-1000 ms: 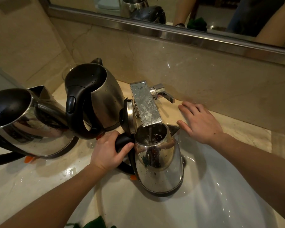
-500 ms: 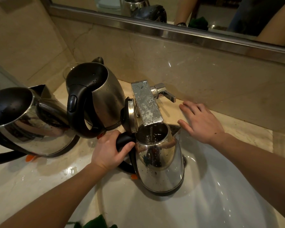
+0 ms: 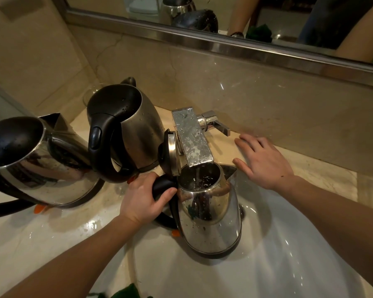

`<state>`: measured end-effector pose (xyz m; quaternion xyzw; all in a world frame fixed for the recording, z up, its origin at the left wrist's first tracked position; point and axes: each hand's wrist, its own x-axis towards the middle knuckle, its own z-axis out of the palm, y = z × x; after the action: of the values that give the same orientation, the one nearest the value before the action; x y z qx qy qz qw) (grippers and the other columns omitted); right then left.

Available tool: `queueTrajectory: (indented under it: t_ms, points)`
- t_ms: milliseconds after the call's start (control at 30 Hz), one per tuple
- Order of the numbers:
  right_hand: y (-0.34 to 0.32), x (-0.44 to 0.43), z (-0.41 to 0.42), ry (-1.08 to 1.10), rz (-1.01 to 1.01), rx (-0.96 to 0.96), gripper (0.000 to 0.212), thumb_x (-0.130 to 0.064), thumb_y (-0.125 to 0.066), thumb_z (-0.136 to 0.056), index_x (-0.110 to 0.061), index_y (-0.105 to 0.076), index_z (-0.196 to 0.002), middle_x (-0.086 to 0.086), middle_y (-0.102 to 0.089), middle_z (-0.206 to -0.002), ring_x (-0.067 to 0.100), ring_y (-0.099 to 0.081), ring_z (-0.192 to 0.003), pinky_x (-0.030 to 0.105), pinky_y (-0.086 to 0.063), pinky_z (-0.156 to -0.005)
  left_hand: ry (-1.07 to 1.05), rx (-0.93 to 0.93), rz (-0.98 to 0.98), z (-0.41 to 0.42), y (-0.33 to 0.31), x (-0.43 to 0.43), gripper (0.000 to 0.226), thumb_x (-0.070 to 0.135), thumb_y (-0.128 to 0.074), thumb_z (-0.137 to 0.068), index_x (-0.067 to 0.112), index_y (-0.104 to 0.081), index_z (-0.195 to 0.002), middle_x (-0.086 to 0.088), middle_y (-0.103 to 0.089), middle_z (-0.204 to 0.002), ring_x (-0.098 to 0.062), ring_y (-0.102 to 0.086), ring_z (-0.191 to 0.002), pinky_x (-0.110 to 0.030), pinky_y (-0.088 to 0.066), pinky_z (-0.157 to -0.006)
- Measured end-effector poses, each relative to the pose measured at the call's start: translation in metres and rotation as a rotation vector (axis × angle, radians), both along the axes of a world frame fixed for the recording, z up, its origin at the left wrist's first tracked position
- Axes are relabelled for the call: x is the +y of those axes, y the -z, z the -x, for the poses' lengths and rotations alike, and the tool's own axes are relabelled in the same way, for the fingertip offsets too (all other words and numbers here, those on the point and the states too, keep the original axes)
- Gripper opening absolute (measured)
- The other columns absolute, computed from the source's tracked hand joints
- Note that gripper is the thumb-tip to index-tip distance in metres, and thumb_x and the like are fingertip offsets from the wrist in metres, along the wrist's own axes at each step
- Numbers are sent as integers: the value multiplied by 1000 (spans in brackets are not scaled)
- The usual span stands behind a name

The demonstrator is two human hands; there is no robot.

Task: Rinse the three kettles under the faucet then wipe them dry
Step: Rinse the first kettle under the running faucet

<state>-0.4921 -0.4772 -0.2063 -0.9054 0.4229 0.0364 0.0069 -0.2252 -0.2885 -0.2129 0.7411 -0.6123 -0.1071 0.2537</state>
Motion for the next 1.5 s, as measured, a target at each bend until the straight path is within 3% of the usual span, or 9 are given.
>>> queueTrajectory:
  t_ms: [267,633,867,1500]
  points:
    - [0,0,0,-3,9,-9,64,-58,-22,-99,-18,-37,-147,3,-39,-149,26,-38,-124,38,-33,-107,0,5,14,0,0,0,78,81,-23,-81,13,-61,-93,-2,-61,-81,-19,-56,-75,-34,-48,-67]
    - [1,0,1,-10,10,-18,63,-57,-27,-98,-18,-36,-147,2,-37,-150,26,-39,-124,38,-34,-106,4,9,10,-1,0,0,73,78,-29,-81,14,-61,-94,-2,-62,-82,-20,-57,-75,-34,-48,-67]
    - [1,-1,1,-11,5,-12,64,-58,-21,-99,-19,-34,-148,2,-36,-151,26,-37,-126,38,-33,-107,1,1,1,0,1,0,68,74,-33,-81,13,-61,-94,-2,-62,-82,-19,-57,-75,-33,-47,-67]
    - [1,0,1,0,-5,-9,65,-58,-21,-98,-18,-37,-147,2,-38,-150,26,-39,-124,39,-34,-106,4,3,19,-1,2,0,76,79,-25,-81,13,-61,-93,-2,-61,-80,-19,-57,-74,-34,-49,-66]
